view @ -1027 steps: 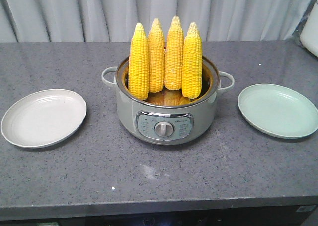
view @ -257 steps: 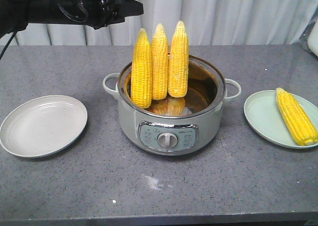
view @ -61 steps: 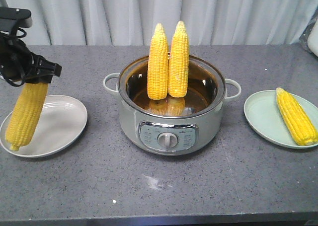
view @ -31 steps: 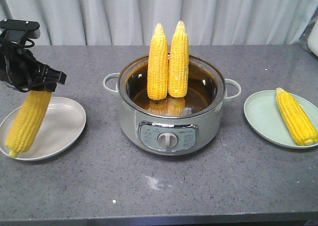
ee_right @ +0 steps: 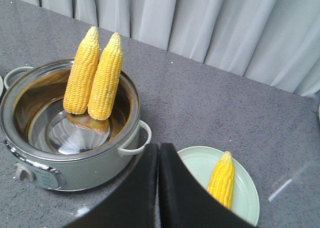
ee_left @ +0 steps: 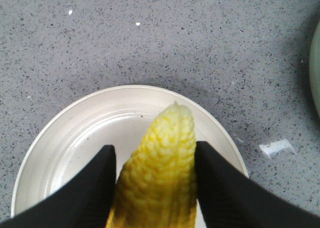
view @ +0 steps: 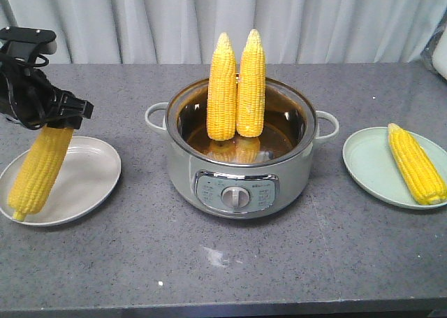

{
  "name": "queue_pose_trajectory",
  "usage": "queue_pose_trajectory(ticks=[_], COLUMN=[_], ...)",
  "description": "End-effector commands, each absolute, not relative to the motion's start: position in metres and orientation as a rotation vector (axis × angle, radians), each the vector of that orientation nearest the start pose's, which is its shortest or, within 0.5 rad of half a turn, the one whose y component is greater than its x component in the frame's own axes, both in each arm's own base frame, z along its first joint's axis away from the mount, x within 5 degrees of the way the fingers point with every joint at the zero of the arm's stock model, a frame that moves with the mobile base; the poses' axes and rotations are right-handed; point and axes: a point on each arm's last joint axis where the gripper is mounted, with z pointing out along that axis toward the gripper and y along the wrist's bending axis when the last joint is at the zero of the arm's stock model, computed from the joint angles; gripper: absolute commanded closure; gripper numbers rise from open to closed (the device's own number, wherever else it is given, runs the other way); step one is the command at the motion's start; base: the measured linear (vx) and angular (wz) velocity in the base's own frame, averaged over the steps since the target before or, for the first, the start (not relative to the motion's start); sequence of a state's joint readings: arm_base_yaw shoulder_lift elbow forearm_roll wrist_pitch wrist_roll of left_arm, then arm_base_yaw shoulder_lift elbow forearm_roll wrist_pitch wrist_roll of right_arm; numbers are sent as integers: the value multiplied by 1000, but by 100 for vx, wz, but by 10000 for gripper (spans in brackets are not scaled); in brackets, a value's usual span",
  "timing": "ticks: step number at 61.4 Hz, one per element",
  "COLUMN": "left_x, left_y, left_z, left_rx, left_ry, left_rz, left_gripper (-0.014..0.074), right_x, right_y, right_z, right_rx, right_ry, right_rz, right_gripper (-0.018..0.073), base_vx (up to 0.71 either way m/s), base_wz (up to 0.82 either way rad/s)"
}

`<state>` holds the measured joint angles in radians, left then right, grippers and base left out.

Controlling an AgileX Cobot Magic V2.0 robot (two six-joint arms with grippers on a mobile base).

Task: Distribute corn equally
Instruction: 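Carry the cob over the white plate and lower it down, then open the left gripper to release the cob and raise it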

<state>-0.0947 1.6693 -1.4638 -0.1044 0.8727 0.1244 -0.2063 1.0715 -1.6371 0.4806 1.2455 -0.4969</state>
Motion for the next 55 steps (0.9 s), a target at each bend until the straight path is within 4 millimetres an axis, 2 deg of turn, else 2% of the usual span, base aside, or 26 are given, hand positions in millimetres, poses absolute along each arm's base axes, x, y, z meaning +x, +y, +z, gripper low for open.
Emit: queue_pose_trajectory(ticks=[1, 35, 47, 55], left_x=[361, 359, 349, 337], left_y=[-42, -43, -48, -50], left_z=[343, 345, 363, 384], left_rx=[205, 197, 165, 172], left_ry=[2440, 2449, 2380, 2294], left_rz=[-130, -155, -256, -299], left_gripper=[165, 153, 153, 153], right_x=[158, 159, 169, 187], right_y=[8, 8, 11, 13], right_z=[527, 529, 532, 526], right_rx=[-370, -361, -384, -459], right_ry=[1942, 1921, 1862, 1855], right_rz=[139, 139, 199, 267], right_gripper=[568, 568, 558, 484], base_vx=[0, 0, 0, 0], base_wz=[0, 0, 0, 0])
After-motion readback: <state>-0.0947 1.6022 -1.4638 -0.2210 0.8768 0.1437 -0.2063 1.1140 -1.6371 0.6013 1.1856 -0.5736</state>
